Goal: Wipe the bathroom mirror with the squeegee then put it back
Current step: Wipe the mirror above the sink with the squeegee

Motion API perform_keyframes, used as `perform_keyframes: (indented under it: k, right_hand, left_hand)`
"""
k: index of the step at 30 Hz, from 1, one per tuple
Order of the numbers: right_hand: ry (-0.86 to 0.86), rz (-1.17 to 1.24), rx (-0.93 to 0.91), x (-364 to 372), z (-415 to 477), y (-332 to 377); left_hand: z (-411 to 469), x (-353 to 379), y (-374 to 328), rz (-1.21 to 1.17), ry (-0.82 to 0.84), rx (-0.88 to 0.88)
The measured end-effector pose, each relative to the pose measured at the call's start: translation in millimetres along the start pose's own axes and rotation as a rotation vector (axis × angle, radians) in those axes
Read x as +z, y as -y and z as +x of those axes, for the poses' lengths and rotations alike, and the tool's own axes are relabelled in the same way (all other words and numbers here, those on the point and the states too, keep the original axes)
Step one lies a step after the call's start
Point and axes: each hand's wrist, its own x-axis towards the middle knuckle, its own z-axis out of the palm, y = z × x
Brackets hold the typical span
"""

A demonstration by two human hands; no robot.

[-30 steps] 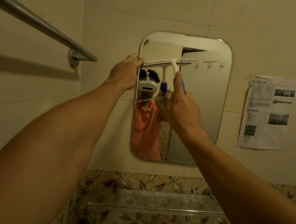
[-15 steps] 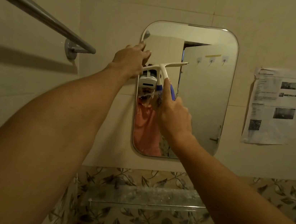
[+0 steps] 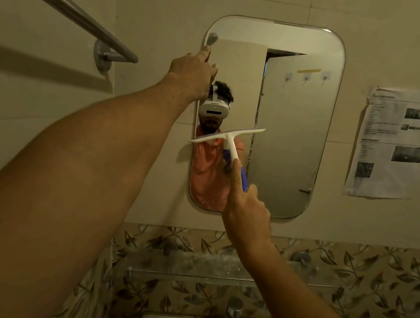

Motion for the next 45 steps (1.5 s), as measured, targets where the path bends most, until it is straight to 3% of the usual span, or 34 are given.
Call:
perform_keyframes:
  k: [13,21,27,34,45]
  right_hand:
    - [0.053,0.018,-0.002,5.3,-42.2,-30.1]
    - [-0.207,0.227,-0.048,-97.2,80.3,-15.0]
    - [-0.268,0.143,-0.011,-151.0,167.3,-1.0]
    - [-0.222,0.099,0.009,-133.5,187.1,-0.1]
    - [-0.197,0.078,0.063,-66.2,99.3,-9.2]
  left_hand:
    - [-5.3,-10.7,-7.9,0.05,0.073,-0.021]
    - [-5.9,-10.7,-6.1,0.055,0.086,-0.01]
    - [-2.7,-10.9,-3.9,0.076,0.083,0.0]
    - [-0.1,-5.7,2.3,0.073,0.055,0.031]
    - [4.1,1.3,2.3,0.012,0.018,0.004]
